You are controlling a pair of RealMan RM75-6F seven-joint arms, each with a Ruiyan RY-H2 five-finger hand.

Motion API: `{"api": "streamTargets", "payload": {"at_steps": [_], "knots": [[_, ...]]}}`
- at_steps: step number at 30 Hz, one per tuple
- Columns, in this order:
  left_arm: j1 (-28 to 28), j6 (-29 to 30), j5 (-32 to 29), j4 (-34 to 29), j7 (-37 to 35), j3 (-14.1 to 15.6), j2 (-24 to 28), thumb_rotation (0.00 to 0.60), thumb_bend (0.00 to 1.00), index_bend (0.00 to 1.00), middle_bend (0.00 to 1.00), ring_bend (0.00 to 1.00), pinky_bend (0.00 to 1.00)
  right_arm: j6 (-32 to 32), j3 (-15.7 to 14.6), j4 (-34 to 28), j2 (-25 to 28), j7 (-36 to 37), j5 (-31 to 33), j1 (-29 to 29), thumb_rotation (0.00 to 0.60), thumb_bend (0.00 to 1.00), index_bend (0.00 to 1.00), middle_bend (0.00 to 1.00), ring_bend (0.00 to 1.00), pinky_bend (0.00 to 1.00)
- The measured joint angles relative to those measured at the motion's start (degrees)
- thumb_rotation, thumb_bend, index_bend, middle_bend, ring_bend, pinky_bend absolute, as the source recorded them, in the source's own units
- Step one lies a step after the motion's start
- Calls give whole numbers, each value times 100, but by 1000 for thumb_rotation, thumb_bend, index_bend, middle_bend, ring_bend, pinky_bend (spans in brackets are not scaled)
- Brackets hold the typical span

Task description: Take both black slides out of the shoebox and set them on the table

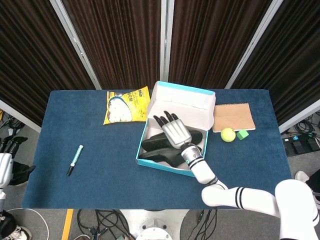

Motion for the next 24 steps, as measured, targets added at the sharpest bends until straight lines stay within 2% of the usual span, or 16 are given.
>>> {"api": "streamTargets", "payload": {"at_steps": [12, 24], "knots": [[15, -6, 11, 95, -105, 1, -20, 600, 70, 213, 204, 114, 316, -55, -102, 255, -248, -103, 303, 276, 600, 90, 16, 185, 41, 189], [18, -50, -3, 127, -141, 8, -29, 600, 70, 230, 204, 114, 316, -3, -222, 550, -503, -48, 276, 400, 600, 91, 168, 294, 148, 287]]}}
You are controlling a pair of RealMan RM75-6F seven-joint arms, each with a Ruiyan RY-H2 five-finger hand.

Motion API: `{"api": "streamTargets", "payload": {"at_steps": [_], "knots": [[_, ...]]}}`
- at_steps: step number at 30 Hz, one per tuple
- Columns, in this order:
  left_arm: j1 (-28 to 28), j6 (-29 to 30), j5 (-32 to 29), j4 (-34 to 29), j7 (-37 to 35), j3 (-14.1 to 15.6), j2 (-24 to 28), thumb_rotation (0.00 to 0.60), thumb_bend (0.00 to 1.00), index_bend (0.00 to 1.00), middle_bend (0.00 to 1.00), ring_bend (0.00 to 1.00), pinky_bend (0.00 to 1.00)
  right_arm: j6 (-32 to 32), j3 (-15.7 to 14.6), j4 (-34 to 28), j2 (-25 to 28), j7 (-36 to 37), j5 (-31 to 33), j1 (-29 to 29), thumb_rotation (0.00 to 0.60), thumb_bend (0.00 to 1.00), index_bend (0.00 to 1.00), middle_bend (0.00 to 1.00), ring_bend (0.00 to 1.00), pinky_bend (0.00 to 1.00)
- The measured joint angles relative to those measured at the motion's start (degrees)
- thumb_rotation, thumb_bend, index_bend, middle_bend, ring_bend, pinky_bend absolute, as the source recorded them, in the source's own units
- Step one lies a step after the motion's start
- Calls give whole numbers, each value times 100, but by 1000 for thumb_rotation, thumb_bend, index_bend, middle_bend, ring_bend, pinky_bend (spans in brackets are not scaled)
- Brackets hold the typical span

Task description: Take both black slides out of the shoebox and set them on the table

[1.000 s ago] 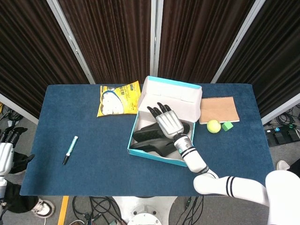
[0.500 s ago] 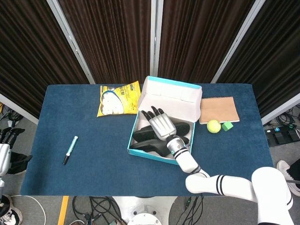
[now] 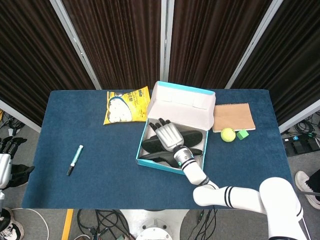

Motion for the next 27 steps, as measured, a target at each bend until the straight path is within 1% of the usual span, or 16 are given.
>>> {"api": "streamTargets", "payload": {"at_steps": [7, 15, 20, 27], "knots": [[1, -25, -8, 30, -33, 4, -14, 600, 70, 230, 204, 114, 316, 80, -45, 91, -78, -6, -14, 7, 600, 91, 272, 368, 228, 354], [7, -34, -3, 73, -79, 9, -26, 600, 70, 230, 204, 114, 316, 68, -42, 204, -174, -57, 85, 56, 600, 89, 310, 383, 246, 358], [3, -53, 3, 86, -69, 19, -32, 600, 71, 230, 204, 114, 316, -8, -57, 277, -204, -111, 188, 94, 600, 75, 314, 379, 247, 356], [5, -83, -3, 102, -79, 32, -42, 600, 70, 230, 204, 114, 316, -149, -72, 308, -202, -231, 413, 164, 600, 57, 313, 353, 227, 308]]}}
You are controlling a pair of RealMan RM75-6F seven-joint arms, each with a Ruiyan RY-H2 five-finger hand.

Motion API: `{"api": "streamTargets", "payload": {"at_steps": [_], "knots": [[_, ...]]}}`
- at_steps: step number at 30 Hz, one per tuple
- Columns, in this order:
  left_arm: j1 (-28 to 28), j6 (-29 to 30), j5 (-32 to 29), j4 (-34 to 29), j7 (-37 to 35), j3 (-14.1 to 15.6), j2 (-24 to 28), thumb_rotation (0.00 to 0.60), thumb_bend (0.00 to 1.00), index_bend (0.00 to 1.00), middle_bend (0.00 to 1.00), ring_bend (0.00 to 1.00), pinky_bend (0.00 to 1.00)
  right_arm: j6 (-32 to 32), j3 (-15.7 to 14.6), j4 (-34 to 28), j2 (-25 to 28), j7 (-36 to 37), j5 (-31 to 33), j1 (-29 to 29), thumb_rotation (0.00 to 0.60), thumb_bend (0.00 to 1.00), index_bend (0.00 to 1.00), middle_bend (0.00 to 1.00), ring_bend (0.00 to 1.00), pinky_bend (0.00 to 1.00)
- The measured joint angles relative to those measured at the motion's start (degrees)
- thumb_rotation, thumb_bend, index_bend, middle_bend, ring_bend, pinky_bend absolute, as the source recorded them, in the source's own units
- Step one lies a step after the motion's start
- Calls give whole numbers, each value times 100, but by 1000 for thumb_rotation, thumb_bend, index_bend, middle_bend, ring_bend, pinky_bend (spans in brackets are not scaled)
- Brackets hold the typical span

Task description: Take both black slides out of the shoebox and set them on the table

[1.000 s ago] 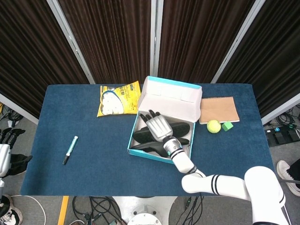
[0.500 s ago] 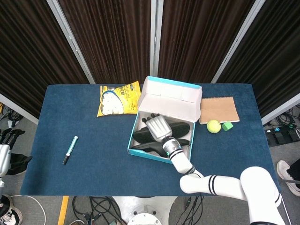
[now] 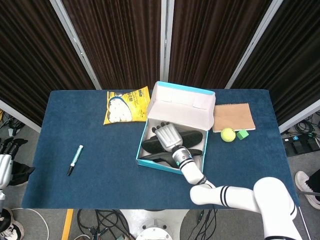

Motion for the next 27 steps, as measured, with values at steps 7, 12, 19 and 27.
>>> {"api": "streamTargets", "payload": {"at_steps": [7, 12, 19, 27], "knots": [[-6, -10, 2, 6, -12, -3, -1, 600, 70, 230, 205, 114, 317, -47, -32, 24, -21, -123, 189, 100, 600, 121, 469, 406, 295, 369], [-1, -3, 3, 8, -19, -4, -1, 600, 70, 230, 204, 114, 317, 30, -41, 89, -74, -100, 116, 118, 600, 213, 632, 523, 417, 497], [0, -10, 2, 6, -20, -2, -1, 600, 70, 230, 204, 114, 317, 153, -46, 161, -133, 40, -132, 96, 600, 337, 786, 634, 528, 624], [-12, -22, 12, -33, -10, -2, 9, 600, 69, 230, 204, 114, 319, 447, -20, 12, -32, 308, -643, -17, 600, 367, 822, 662, 556, 658]]}}
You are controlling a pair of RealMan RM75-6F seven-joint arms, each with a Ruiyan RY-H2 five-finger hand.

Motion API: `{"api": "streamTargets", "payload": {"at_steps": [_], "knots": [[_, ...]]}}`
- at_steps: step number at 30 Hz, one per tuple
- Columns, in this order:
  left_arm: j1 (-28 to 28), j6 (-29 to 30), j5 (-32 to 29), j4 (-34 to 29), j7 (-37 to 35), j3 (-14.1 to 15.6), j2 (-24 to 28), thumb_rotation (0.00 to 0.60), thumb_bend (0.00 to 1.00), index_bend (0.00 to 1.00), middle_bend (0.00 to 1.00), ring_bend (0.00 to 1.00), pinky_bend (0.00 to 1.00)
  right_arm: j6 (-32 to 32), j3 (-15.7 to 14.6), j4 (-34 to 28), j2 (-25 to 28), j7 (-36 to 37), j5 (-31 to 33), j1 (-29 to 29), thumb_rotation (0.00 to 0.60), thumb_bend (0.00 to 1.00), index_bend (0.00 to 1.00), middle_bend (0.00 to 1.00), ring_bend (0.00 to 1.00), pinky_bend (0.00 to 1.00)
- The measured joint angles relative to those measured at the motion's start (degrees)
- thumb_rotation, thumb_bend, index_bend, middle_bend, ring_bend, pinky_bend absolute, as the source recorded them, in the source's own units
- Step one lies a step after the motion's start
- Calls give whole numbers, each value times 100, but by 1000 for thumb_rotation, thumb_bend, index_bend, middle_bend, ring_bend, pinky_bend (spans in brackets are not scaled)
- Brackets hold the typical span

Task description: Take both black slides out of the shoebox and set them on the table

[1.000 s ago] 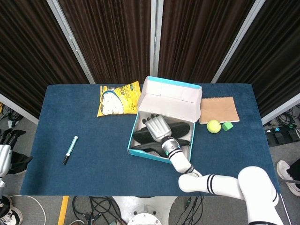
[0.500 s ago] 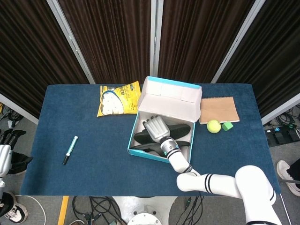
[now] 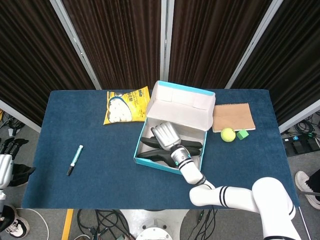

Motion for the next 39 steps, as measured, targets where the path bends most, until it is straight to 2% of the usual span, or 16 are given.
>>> {"api": "streamTargets", "payload": {"at_steps": [9, 18, 23, 28, 34, 39], "knots": [[-22, 21, 43, -85, 82, -5, 17, 600, 70, 230, 204, 114, 319, 674, 53, -319, 236, 553, -974, -260, 600, 371, 826, 666, 563, 666], [-85, 15, 90, -236, 241, -26, 55, 600, 70, 230, 205, 114, 319, 2040, -17, -1138, 912, 688, -2433, -741, 600, 373, 826, 665, 563, 666], [-133, 6, 134, -354, 371, -32, 76, 600, 70, 230, 204, 114, 319, 2756, -293, -1948, 1617, 463, -2968, -1367, 600, 373, 825, 665, 562, 666], [-169, -25, 156, -465, 492, -21, 92, 600, 70, 230, 204, 114, 319, 3493, -794, -2332, 2151, 299, -3407, -2228, 600, 373, 824, 665, 561, 666], [-200, -24, 224, -593, 632, 6, 96, 600, 70, 230, 204, 113, 319, 4090, -1188, -2141, 2466, 556, -3493, -3209, 600, 372, 823, 665, 561, 666], [-218, 2, 276, -725, 757, 22, 100, 600, 70, 230, 204, 114, 319, 4073, -1243, -1598, 2517, 996, -3220, -3604, 600, 373, 823, 665, 561, 666]]}}
